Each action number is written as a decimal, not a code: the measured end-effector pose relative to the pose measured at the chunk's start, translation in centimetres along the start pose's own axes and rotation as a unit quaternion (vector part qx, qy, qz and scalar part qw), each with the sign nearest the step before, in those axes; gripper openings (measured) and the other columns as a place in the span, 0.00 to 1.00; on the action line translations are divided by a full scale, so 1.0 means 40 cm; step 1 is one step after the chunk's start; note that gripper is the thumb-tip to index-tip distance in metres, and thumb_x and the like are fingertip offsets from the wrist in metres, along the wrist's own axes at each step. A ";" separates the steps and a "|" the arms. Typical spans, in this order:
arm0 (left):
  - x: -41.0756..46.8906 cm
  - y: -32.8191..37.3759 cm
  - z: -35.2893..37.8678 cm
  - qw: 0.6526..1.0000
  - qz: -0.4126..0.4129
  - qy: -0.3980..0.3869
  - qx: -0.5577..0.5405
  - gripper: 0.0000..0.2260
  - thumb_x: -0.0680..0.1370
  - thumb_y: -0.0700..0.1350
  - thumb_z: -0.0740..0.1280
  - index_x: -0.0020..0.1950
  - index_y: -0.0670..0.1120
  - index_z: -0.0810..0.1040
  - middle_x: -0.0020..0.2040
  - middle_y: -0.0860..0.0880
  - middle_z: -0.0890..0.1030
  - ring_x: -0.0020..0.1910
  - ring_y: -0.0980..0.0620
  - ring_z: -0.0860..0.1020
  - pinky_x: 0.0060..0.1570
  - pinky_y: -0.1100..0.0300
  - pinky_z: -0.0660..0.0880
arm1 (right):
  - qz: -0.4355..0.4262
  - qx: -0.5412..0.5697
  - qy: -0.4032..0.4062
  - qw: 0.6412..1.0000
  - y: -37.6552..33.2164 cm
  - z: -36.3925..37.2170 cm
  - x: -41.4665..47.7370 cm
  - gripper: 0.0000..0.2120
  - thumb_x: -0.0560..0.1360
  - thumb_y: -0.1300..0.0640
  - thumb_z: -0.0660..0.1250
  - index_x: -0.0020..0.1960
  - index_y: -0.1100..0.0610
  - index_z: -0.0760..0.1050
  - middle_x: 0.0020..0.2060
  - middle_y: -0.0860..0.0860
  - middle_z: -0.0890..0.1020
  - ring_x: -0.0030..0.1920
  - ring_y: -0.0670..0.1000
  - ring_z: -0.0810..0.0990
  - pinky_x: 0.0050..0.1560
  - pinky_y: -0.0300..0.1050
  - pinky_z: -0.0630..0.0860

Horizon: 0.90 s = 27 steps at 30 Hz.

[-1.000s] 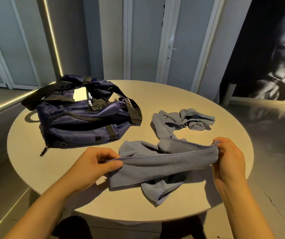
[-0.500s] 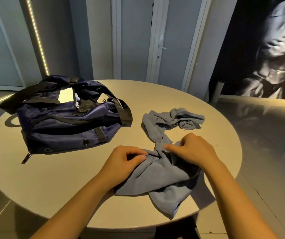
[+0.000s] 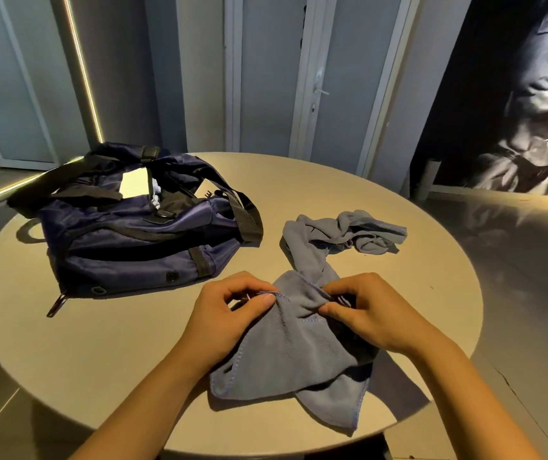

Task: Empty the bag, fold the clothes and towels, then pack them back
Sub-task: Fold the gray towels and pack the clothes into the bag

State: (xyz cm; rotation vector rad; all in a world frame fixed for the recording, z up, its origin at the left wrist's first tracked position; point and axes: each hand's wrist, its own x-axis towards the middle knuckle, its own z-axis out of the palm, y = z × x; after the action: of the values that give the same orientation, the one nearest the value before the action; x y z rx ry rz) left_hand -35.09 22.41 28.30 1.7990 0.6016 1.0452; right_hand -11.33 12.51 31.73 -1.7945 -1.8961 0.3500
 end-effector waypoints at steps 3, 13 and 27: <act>0.007 -0.012 -0.005 1.000 0.001 0.003 0.008 0.03 0.76 0.47 0.76 0.48 0.55 0.88 0.55 0.55 0.83 0.55 0.51 0.81 0.51 0.54 0.80 | -0.024 0.000 -0.017 1.000 -0.016 0.020 0.001 0.12 0.79 0.40 0.65 0.57 0.44 0.82 0.44 0.47 0.85 0.42 0.54 0.81 0.46 0.61 0.80; 0.010 0.000 -0.014 0.985 -0.108 -0.047 -0.126 0.06 0.78 0.36 0.71 0.47 0.45 0.86 0.47 0.48 0.86 0.49 0.52 0.83 0.51 0.59 0.79 | -0.042 0.040 -0.040 0.998 -0.027 0.010 -0.005 0.16 0.77 0.37 0.63 0.59 0.40 0.83 0.47 0.46 0.86 0.45 0.60 0.83 0.47 0.63 0.80; -0.001 0.008 -0.012 0.993 -0.029 0.090 -0.069 0.03 0.73 0.41 0.77 0.46 0.46 0.87 0.43 0.48 0.87 0.45 0.49 0.84 0.53 0.53 0.81 | 0.028 0.100 0.020 0.994 -0.013 -0.004 -0.019 0.08 0.77 0.49 0.72 0.53 0.49 0.87 0.47 0.42 0.87 0.47 0.47 0.84 0.51 0.53 0.82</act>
State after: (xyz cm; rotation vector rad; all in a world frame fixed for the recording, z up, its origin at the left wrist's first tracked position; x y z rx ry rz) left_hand -35.55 22.47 28.66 1.5692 0.6711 1.1887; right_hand -11.71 11.68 31.99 -1.7091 -1.7210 0.5021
